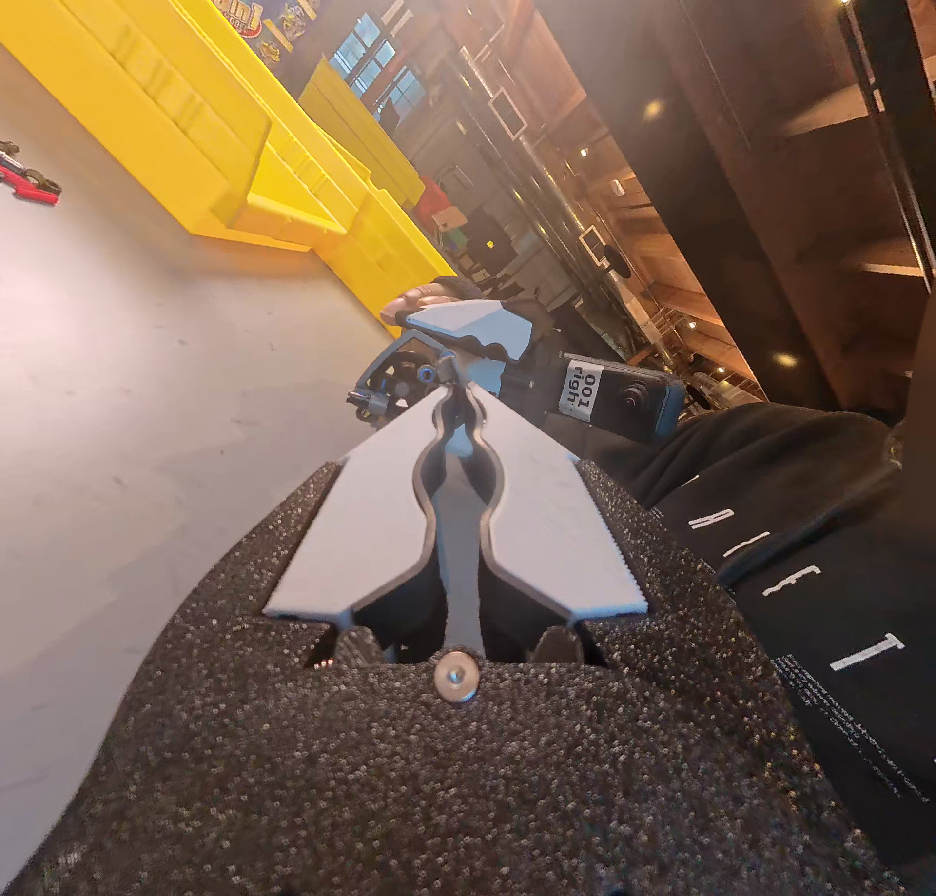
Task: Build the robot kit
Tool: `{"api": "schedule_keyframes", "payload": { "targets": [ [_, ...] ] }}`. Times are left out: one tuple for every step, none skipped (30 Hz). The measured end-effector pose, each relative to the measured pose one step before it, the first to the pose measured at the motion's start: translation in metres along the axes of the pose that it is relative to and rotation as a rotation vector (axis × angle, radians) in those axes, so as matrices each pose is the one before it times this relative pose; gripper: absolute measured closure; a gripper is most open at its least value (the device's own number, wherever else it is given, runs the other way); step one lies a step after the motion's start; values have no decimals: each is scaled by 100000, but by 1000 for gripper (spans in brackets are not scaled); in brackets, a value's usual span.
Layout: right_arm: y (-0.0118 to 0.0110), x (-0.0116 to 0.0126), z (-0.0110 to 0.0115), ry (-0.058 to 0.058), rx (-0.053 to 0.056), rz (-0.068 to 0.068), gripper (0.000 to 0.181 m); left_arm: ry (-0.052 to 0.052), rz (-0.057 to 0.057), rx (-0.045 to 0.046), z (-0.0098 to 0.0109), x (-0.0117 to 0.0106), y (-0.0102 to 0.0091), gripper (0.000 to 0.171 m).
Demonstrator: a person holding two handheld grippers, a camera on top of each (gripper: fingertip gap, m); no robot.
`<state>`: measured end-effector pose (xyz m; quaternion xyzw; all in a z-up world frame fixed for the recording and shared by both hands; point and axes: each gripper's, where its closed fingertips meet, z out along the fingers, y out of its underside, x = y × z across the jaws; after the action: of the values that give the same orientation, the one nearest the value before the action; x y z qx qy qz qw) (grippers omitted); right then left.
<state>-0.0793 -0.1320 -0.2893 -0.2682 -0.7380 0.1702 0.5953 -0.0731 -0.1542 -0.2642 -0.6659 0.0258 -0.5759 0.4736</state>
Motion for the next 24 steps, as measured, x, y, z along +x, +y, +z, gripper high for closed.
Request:
{"api": "schedule_keyframes", "payload": {
  "targets": [
    [39, -96, 8, -1188, 83, 1556, 136, -44, 392, -255, 0, -57, 43, 171],
    [8, -61, -18, -780, 435, 1130, 136, -132, 329, -205, 0, -44, 28, 171],
    [15, -45, -39, -638, 253, 597, 136, 34, 291, -304, 23, -6, 45, 171],
    [21, -10, -27, -233, -30, 312, 136, 70, -122, -51, 35, -11, 26, 171],
    [20, -20, -29, -345, 1, 626, 136, 130, -62, 82, 38, -1, 13, 171],
    [38, -45, -13, -581, 71, 901, 136, -120, -97, 10, 16, -48, 19, 171],
    [53, -48, 1, -393, 15, 743, 136, -171, -220, 5, 21, -59, 21, 171],
    [62, -37, 8, -312, 35, 533, 136, -104, -80, -12, 22, -51, 34, 171],
    [41, -46, -6, -508, 126, 860, 136, -149, 35, -46, 21, -50, 25, 171],
    [22, -49, -11, -770, 363, 1450, 136, -44, 93, -45, 9, -30, 19, 171],
    [-55, -31, -43, -783, 845, 1962, 136, 270, 83, 30, 7, 19, -3, 171],
    [-75, 10, -48, -530, 801, 1586, 136, 345, 179, 184, 9, 56, -34, 171],
    [-59, 1, -31, -379, 452, 806, 136, 278, 521, -50, 8, 67, 5, 171],
    [-4, 17, -10, -14, -66, -78, 136, -58, 365, -148, 14, 26, 1, 171],
    [-10, -8, -6, 51, -82, -86, 136, -10, 334, -142, 6, 26, 19, 171],
    [-34, -14, -3, -108, 216, 444, 136, 79, 68, 28, -9, 25, 0, 171],
    [-11, -6, -4, -192, 202, 467, 136, 133, -258, 99, -3, 19, -5, 171],
    [17, -4, 10, -66, -35, -50, 136, 31, -134, 26, 4, -14, 11, 171],
    [39, -14, 14, 76, -266, -483, 136, -103, -26, -62, 9, -20, 32, 171],
    [41, -5, 25, 171, -295, -582, 136, -136, 36, -75, 8, -31, 17, 171],
    [31, -14, 18, 107, -213, -425, 136, -34, -36, -73, 2, -6, 22, 171],
    [16, -13, 15, -72, -94, -7, 136, -23, -95, -24, 4, -8, 22, 171],
    [21, -14, 15, -134, 36, 158, 136, 7, -139, 41, -8, -15, 10, 171],
    [3, 0, 6, 36, 142, -50, 136, 131, -132, 67, 1, 4, -6, 171]
  ]
}}
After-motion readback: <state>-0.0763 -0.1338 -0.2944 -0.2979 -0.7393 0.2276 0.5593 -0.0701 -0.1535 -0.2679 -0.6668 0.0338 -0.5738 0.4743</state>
